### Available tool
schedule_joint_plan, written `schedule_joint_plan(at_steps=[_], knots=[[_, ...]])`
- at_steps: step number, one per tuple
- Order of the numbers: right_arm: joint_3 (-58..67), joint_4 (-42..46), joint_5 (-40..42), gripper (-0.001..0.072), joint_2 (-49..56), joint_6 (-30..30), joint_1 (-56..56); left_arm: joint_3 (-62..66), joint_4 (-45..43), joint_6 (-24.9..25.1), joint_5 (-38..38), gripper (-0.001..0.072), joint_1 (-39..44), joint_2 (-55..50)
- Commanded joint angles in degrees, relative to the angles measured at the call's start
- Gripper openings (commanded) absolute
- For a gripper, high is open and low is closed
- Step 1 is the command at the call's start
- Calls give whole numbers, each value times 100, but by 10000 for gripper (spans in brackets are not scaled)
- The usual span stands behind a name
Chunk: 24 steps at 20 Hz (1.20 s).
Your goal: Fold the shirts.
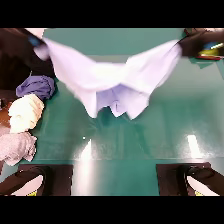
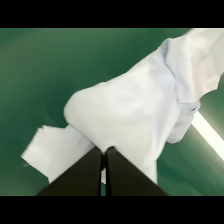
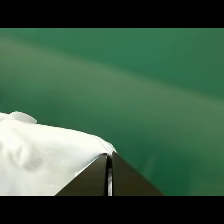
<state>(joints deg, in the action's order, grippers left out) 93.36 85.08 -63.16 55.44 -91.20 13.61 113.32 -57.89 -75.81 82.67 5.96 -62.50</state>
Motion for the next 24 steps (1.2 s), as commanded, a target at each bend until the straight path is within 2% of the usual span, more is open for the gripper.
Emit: schedule_joint_plan(at_steps=[1,5,8,11,15,18,20,22,23,24], knots=[[896,48,-42,14,-765,24,-452,1322,238,-188,-149,25,-28,315],[1801,52,-485,12,-935,109,-992,1320,275,-234,-560,24,-28,975],[2573,37,-1086,12,-444,151,-1534,1093,-114,-387,-374,24,-28,1056],[2883,-127,-1886,12,339,149,-1790,-275,-811,-481,-116,23,-28,1038],[1679,-457,-2688,12,1331,151,-1718,-2516,-894,-476,-85,24,-28,546],[776,-446,-2297,13,2094,284,-1460,-3807,-901,-260,-708,24,-28,-201],[354,-442,-1513,16,2492,310,-1327,-4118,-905,-177,-1419,25,-28,-813],[122,-452,-743,18,2798,304,-1248,-4116,-896,-398,-2048,27,-28,-1325],[107,-452,-579,21,2909,295,-1248,-4109,-901,-498,-2297,208,-28,-1449],[173,-457,-584,149,3010,295,-1237,-4068,-914,-638,-2441,536,-28,-1517]])
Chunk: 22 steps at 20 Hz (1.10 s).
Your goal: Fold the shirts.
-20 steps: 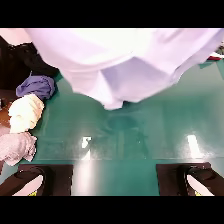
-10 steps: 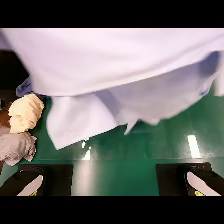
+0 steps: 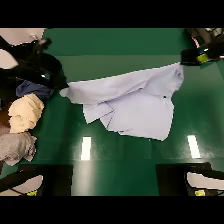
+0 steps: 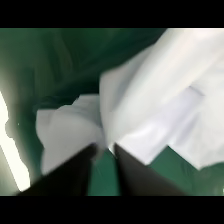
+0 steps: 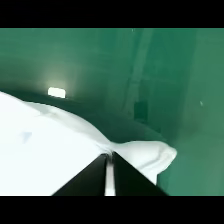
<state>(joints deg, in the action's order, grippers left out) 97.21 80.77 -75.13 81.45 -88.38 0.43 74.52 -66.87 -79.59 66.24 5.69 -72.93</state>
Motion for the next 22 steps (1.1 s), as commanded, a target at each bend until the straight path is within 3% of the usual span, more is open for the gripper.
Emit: schedule_joint_plan(at_steps=[1,2,6,7,8,13,18,20,22], knots=[[-101,-24,509,385,476,15,76,-125,-48,-310,-841,610,-4,-474],[31,-11,339,450,501,17,72,-11,-63,-295,-756,610,-4,-474],[376,-31,-284,432,262,153,-131,234,55,-297,201,604,-2,-402],[374,-44,-435,429,138,223,-192,118,131,-278,385,481,-2,-350],[372,-208,-636,429,7,356,-258,-125,179,-251,422,468,-2,-240],[374,-1764,-1362,429,-374,769,-728,-2282,1366,-4,-181,468,-2,229],[374,-1980,-1360,429,-501,772,-767,-3689,2465,297,-1390,467,0,234],[374,-1980,-1362,429,-501,772,-767,-3869,2822,632,-1611,467,74,225],[374,-1980,-1362,429,-501,769,-767,-3882,2837,654,-1679,467,264,103]])
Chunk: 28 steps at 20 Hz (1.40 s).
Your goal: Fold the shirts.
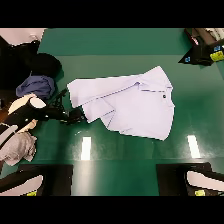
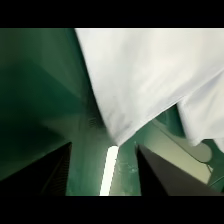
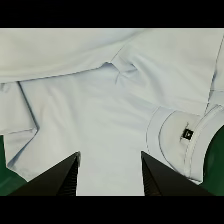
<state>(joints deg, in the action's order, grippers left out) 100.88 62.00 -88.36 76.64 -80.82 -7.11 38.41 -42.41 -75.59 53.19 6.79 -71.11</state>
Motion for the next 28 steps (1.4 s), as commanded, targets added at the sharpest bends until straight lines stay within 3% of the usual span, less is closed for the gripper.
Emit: schedule_joint_plan(at_steps=[1,5,7,10,15,20,22,28], knots=[[7,-103,-50,429,-20,13,-13,-271,415,251,-496,467,251,-153],[7,-98,-236,429,-20,13,-13,-247,870,251,-979,453,546,-358],[7,-90,-461,428,-20,13,-13,-181,905,256,-1056,22,570,-363],[-227,-31,-750,428,-133,15,-26,332,573,254,-656,24,555,-356],[-2820,501,-560,429,-1257,-17,-511,1561,-1086,247,551,25,555,109],[-5882,503,-11,429,-2498,-175,-1191,1856,-1156,245,739,24,555,391],[-6798,498,352,429,-2887,-511,-1252,1856,-1156,225,754,25,555,391],[-8081,-98,1561,429,-3456,-914,-1252,1856,-1143,201,931,24,555,391]])
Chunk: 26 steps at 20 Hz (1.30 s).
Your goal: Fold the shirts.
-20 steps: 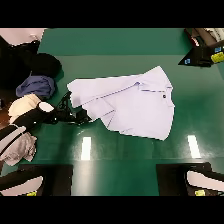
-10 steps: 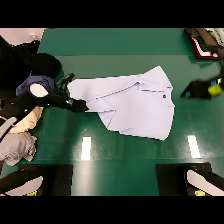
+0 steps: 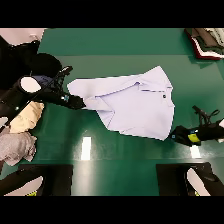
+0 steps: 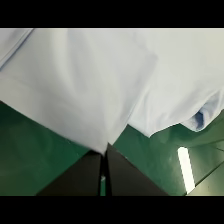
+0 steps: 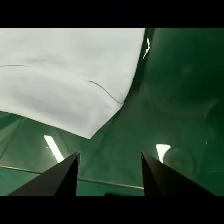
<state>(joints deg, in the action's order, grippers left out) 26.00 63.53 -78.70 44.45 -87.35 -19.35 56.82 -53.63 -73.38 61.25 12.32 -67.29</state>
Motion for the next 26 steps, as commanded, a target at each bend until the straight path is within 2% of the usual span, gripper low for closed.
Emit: schedule_joint_plan(at_steps=[1,10,13,14,15,19,26], knots=[[-636,-260,680,429,-192,-264,-28,15,-22,-24,142,25,2,9],[-466,-1058,1504,423,730,-46,-28,15,-22,-33,240,25,2,9],[-190,-1040,1480,160,975,-24,-26,15,-22,-33,243,25,2,9],[-98,-1038,1423,49,1056,59,-26,15,-22,-33,243,25,2,9],[17,-1036,1320,17,1113,164,-26,15,-20,-33,243,25,2,11],[1014,-1062,887,17,863,188,-26,612,-57,-105,284,25,0,153],[4496,-1097,1416,16,-94,393,-28,4238,-776,-184,669,24,2,756]])
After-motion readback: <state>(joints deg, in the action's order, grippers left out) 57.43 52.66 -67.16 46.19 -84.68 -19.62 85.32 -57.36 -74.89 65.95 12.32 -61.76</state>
